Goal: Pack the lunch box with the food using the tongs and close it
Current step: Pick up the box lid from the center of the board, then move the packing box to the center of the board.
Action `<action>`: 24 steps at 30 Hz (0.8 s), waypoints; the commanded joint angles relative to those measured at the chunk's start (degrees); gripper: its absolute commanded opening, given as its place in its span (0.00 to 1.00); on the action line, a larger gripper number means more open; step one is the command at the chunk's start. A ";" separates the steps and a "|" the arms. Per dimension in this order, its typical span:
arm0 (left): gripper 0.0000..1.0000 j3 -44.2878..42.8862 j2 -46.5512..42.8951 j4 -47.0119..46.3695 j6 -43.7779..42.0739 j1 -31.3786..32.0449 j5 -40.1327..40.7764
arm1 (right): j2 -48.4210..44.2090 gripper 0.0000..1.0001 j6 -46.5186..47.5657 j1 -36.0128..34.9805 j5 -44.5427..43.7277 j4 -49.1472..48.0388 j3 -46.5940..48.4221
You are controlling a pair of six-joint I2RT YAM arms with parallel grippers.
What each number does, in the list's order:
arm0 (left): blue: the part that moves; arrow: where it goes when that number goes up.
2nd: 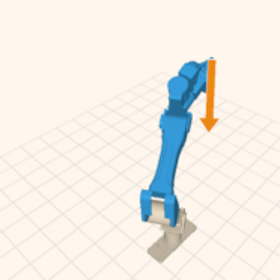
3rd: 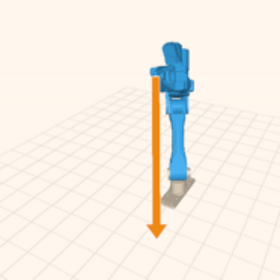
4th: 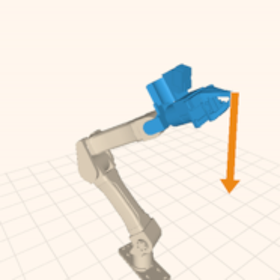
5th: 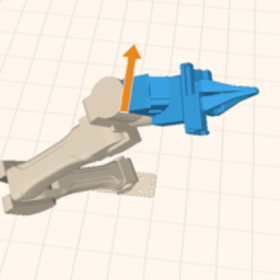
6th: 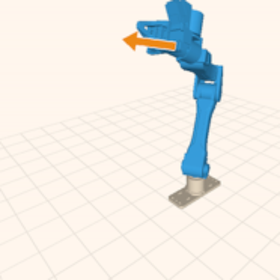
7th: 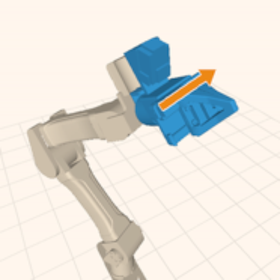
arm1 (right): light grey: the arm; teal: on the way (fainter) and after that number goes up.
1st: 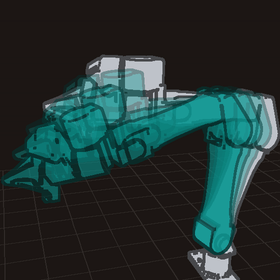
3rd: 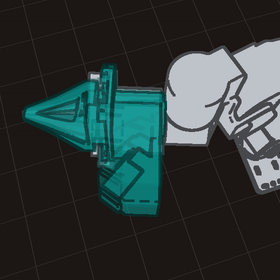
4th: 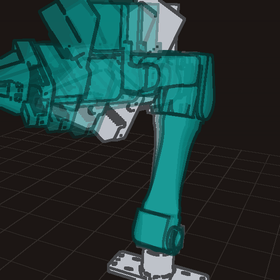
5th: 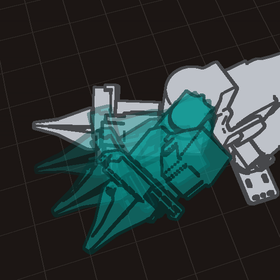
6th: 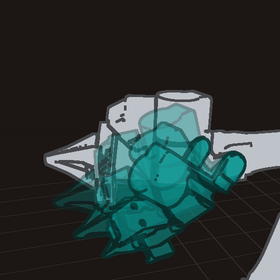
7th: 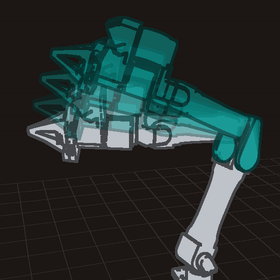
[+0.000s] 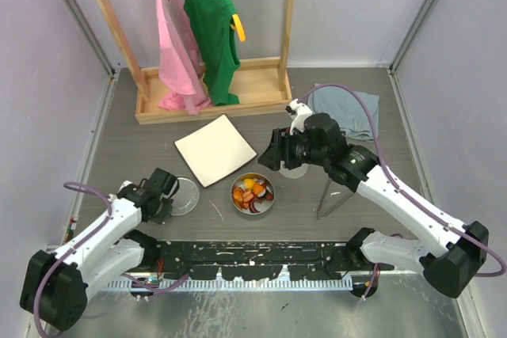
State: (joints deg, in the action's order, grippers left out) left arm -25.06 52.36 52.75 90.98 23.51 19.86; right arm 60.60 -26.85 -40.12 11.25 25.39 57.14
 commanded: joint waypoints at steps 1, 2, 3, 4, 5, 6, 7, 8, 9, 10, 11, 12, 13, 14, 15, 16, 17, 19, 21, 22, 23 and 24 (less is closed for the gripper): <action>0.00 1.31 -5.60 -1.39 -2.67 -0.22 3.95 | 4.86 0.66 -1.11 -0.82 5.29 -0.10 1.93; 0.00 0.98 -7.31 -0.63 -2.87 -0.22 5.00 | 6.55 0.66 -0.92 -1.24 4.98 1.22 2.51; 0.00 0.55 -8.79 0.51 -2.98 -0.22 5.85 | 7.90 0.66 -0.49 -1.54 3.46 2.80 3.18; 0.00 0.08 -10.27 1.92 -3.44 -0.22 6.80 | 8.97 0.66 -0.22 -1.68 1.14 4.10 3.50; 0.00 -0.46 -11.96 3.09 -3.76 -0.22 7.67 | 9.93 0.66 -0.05 -1.70 -1.80 5.36 3.62; 0.00 -1.02 -13.14 4.05 -4.43 -0.19 8.27 | 10.65 0.67 0.10 -1.72 -6.09 6.24 3.60; 0.00 -1.65 -14.37 4.44 -5.69 -0.19 8.76 | 11.20 0.68 0.35 -1.72 -9.85 6.87 3.52; 0.00 -2.13 -15.41 4.49 -7.66 -0.17 9.10 | 11.76 0.68 0.84 -1.71 -12.51 7.21 3.66; 0.00 -2.64 -16.35 4.55 -8.54 -0.21 9.28 | 12.27 0.69 1.31 -1.72 -14.80 7.29 3.74; 0.00 -3.22 -17.24 4.29 -10.66 -0.19 9.24 | 12.72 0.69 1.40 -1.74 -16.78 7.35 3.96; 0.00 -3.65 -18.07 3.79 -12.38 -0.15 9.11 | 13.18 0.70 1.55 -1.71 -18.59 7.34 4.16; 0.00 -4.17 -18.88 3.15 -14.23 -0.21 8.63 | 13.53 0.70 1.76 -1.67 -20.46 7.52 4.26; 0.00 -4.68 -19.71 2.04 -16.24 -0.15 8.17 | 14.00 0.71 1.82 -1.70 -22.49 7.95 4.54; 0.00 -5.24 -20.49 0.98 -18.22 -0.15 7.66 | 14.35 0.71 1.80 -1.72 -25.49 8.39 4.71; 0.00 -5.90 -21.23 -0.06 -19.92 -0.21 6.99 | 14.80 0.71 1.77 -1.65 -28.36 8.71 4.74; 0.00 -6.22 -21.89 -1.42 -21.62 -0.19 6.34 | 15.15 0.72 1.80 -1.60 -29.62 9.04 4.86; 0.00 -6.51 -22.51 -2.74 -23.41 -0.17 5.42 | 15.51 0.72 1.80 -1.56 -30.70 9.26 5.00; 0.00 -6.86 -23.49 -6.72 -26.73 -0.17 3.61 | 15.85 0.73 1.76 -1.34 -31.77 9.33 4.97; 0.00 -7.48 -23.54 -9.14 -30.18 -0.18 1.50 | 15.83 0.73 1.33 -1.10 -32.25 9.41 4.84; 0.00 -7.87 -23.46 -10.29 -31.73 -0.19 0.40 | 15.64 0.74 1.26 -1.10 -31.85 9.42 5.00; 0.00 -8.37 -23.09 -11.17 -33.11 -0.21 -1.36 | 15.28 0.74 1.45 -1.09 -30.55 9.04 5.01; 0.00 -8.76 -22.71 -12.58 -35.18 -0.15 -3.05 | 14.51 0.74 1.77 -1.08 -28.56 7.98 4.70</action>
State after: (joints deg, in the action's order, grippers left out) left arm -30.30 29.34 49.06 65.21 23.51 22.09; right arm 76.88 -25.63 -41.50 -16.08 35.66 59.79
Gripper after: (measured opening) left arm 0.007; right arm 0.735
